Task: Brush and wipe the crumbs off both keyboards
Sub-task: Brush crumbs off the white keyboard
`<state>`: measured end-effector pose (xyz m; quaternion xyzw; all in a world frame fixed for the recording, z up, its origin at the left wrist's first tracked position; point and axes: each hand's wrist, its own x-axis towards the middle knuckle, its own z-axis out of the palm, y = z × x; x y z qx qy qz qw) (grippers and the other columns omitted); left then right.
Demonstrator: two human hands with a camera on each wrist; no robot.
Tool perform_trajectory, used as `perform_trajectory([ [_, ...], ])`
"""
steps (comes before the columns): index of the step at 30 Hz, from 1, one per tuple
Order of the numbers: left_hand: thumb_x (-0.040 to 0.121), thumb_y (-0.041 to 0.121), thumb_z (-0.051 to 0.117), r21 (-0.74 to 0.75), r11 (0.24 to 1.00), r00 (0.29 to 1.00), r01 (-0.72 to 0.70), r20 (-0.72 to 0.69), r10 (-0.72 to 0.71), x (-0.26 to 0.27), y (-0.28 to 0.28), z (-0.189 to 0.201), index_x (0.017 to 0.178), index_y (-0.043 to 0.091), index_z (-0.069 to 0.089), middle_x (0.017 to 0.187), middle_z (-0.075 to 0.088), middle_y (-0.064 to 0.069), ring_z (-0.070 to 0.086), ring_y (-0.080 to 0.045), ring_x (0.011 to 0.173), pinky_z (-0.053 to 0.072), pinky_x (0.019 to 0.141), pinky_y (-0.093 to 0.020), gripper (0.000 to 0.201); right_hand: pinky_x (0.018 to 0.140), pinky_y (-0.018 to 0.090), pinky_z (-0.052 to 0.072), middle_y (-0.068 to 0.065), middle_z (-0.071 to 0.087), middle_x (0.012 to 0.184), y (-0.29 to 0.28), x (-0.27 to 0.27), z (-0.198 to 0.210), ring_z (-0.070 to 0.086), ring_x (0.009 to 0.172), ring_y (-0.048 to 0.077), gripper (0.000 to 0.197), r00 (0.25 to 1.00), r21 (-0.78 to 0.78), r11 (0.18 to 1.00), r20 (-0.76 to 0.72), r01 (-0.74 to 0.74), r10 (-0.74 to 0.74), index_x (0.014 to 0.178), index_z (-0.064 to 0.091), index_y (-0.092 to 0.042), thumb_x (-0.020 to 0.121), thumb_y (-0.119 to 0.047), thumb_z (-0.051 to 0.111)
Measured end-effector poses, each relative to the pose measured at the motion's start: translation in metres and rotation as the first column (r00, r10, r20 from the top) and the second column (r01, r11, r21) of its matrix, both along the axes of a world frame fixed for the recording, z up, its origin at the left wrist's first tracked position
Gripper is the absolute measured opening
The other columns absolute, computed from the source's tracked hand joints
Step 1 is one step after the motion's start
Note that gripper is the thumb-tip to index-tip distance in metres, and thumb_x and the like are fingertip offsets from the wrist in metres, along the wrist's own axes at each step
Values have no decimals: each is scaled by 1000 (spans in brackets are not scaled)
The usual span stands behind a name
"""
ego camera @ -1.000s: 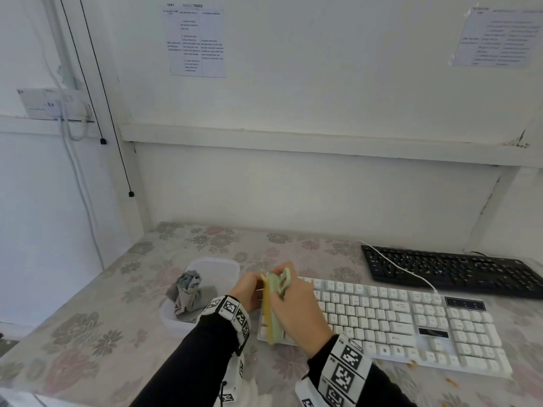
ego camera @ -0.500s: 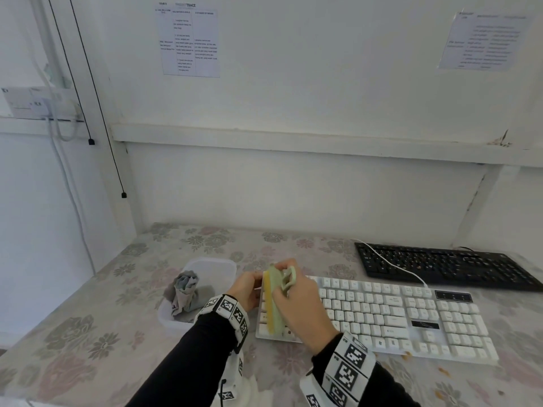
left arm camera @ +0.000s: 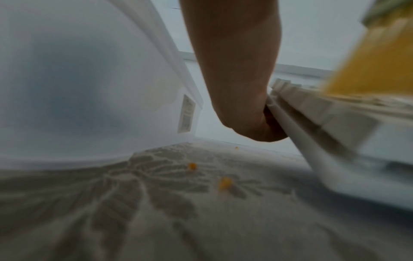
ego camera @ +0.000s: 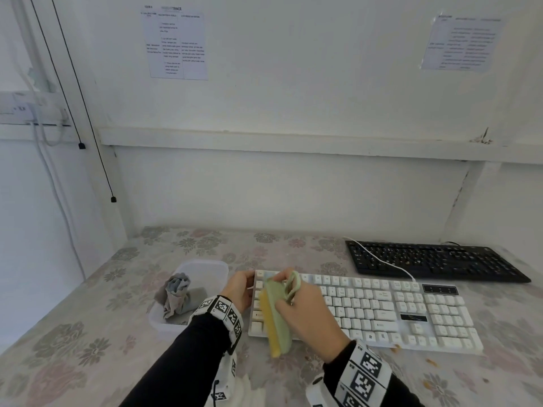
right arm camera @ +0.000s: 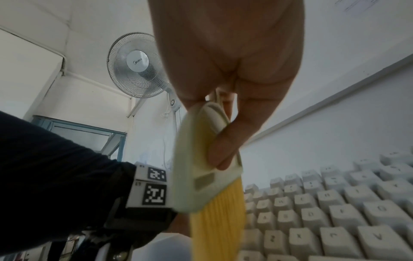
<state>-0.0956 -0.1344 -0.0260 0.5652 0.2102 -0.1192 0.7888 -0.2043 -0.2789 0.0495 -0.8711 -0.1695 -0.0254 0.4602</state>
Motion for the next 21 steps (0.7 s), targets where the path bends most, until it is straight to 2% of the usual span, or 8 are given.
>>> perform_trajectory([
  [3, 93, 15, 46, -19, 1000, 1000, -8, -7, 8, 1, 0, -1, 54, 9, 58, 48, 53, -3, 49, -18, 45, 39, 51, -28, 41, 48, 17, 33, -9, 49, 69, -1, 1, -7, 41, 49, 7, 30, 998, -114, 992, 14, -56, 58, 97, 51, -35, 85, -8, 49],
  [6, 94, 20, 48, -20, 999, 999, 34, -30, -35, -2, -1, 3, 67, 6, 58, 55, 56, -5, 54, -18, 47, 45, 51, -28, 32, 48, 16, 32, -13, 47, 69, -8, -1, -13, 38, 46, 6, 34, 995, -202, 975, -21, -96, 94, 104, 57, -29, 82, -4, 50],
  [8, 96, 22, 46, -10, 999, 998, 39, -39, -39, -2, -1, 4, 70, 6, 59, 60, 58, -7, 57, -20, 52, 48, 54, -30, 34, 51, 19, 37, -13, 56, 77, -14, -1, -11, 41, 47, 5, 37, 995, -279, 955, -29, -99, 94, 102, 59, -34, 81, -4, 49],
  [10, 96, 25, 45, 3, 999, 998, 39, -39, -38, -2, -2, 2, 64, 7, 62, 66, 58, -9, 56, -23, 58, 47, 61, -34, 40, 56, 28, 45, -7, 66, 92, -20, 2, -4, 48, 54, 9, 42, 996, -335, 939, -14, -83, 83, 94, 58, -44, 80, -6, 50],
  [13, 97, 27, 42, -20, 999, 998, 25, -57, -26, -2, -5, 0, 51, 12, 58, 56, 57, -7, 54, -22, 53, 44, 61, -34, 50, 69, 30, 49, -7, 67, 102, -27, 5, 6, 61, 74, 18, 48, 994, -317, 945, 47, -81, 101, 95, 58, -52, 83, -6, 54],
  [16, 95, 30, 43, 10, 1000, 998, 13, -68, -13, -3, -7, 2, 61, 11, 54, 56, 57, -8, 53, -23, 52, 44, 57, -32, 40, 77, 12, 46, -10, 66, 109, -28, 5, 3, 61, 91, 7, 40, 986, -253, 957, 54, -140, 159, 103, 66, -38, 84, -4, 59],
  [18, 93, 31, 43, 60, 998, 998, -4, -55, 8, -2, -8, 1, 65, 10, 56, 63, 60, -12, 57, -26, 54, 48, 57, -31, 37, 73, 11, 47, -9, 69, 96, -29, 5, -5, 61, 82, 1, 30, 981, -277, 946, 44, -171, 190, 100, 68, -28, 84, -4, 60],
  [21, 87, 31, 46, 104, 994, 999, -28, -34, 32, 3, -8, -8, 64, 13, 55, 69, 61, -14, 59, -28, 59, 51, 64, -35, 30, 64, 5, 38, -14, 60, 78, -39, 4, -9, 52, 69, -6, 15, 986, -316, 939, 49, -136, 159, 93, 67, -15, 85, -5, 59],
])
